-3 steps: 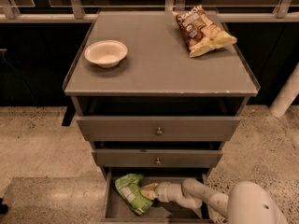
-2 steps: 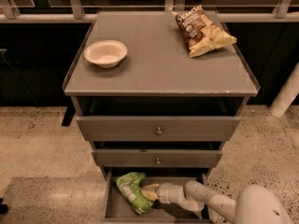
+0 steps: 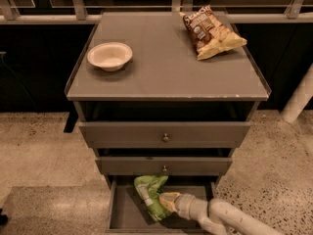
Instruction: Pick green rice chip bag from bottom drawer and place on counter
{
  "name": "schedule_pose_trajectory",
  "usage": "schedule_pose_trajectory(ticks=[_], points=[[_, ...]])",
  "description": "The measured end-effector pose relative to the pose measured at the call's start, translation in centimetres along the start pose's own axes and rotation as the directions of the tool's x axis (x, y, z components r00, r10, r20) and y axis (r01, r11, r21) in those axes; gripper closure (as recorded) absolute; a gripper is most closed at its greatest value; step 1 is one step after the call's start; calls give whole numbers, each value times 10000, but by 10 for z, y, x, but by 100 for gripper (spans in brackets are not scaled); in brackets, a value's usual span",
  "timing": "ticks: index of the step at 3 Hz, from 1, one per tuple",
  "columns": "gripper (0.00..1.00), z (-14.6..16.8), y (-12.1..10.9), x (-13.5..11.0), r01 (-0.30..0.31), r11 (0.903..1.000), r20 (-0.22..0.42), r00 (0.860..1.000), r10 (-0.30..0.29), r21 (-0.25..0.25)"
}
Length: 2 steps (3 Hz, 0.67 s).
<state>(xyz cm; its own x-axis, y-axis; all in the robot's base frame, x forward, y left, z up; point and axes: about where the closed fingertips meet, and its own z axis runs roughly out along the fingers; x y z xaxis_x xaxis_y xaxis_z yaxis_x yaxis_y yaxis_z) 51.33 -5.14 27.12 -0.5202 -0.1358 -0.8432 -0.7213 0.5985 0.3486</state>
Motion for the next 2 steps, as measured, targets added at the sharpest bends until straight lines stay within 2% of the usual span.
schedule_pose_trajectory(ticks=[1, 2], points=[[100, -54, 67, 3, -493, 9974, -80, 9987, 498, 529], [100, -52, 74, 7, -519, 9979, -135, 9985, 524, 398]])
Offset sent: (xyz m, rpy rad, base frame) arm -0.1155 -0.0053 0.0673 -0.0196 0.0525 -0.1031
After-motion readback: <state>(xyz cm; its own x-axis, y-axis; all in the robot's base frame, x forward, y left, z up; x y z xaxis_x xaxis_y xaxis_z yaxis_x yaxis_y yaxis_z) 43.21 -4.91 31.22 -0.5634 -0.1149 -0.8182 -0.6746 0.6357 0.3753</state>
